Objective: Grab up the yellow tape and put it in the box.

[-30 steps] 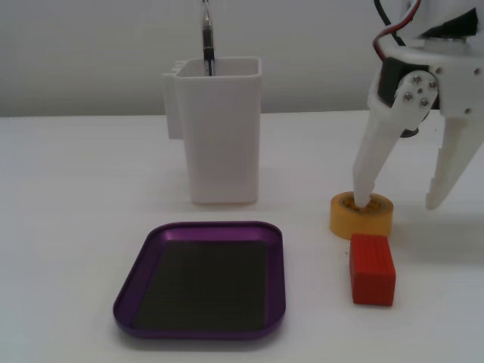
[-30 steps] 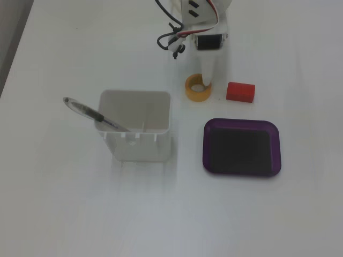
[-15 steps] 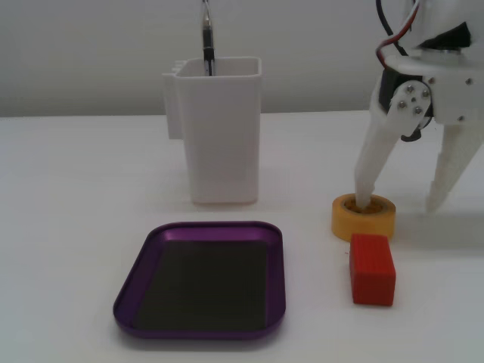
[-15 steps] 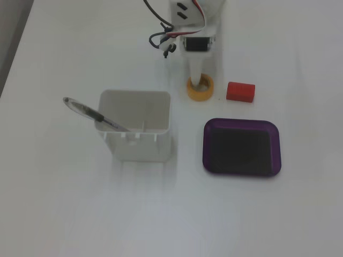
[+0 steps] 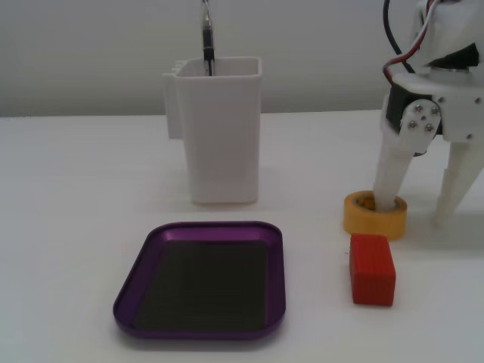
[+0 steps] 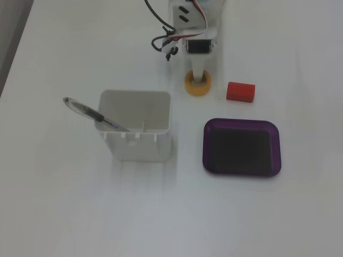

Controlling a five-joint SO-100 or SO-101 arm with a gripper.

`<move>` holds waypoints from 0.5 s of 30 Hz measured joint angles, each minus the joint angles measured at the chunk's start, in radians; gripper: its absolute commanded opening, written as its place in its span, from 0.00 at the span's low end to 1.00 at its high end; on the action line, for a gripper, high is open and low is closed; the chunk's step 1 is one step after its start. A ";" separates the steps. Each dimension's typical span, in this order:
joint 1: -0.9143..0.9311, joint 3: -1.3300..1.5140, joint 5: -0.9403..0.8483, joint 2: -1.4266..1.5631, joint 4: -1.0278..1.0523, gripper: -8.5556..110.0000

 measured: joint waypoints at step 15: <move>-0.104 -0.198 0.003 0.084 0.255 0.07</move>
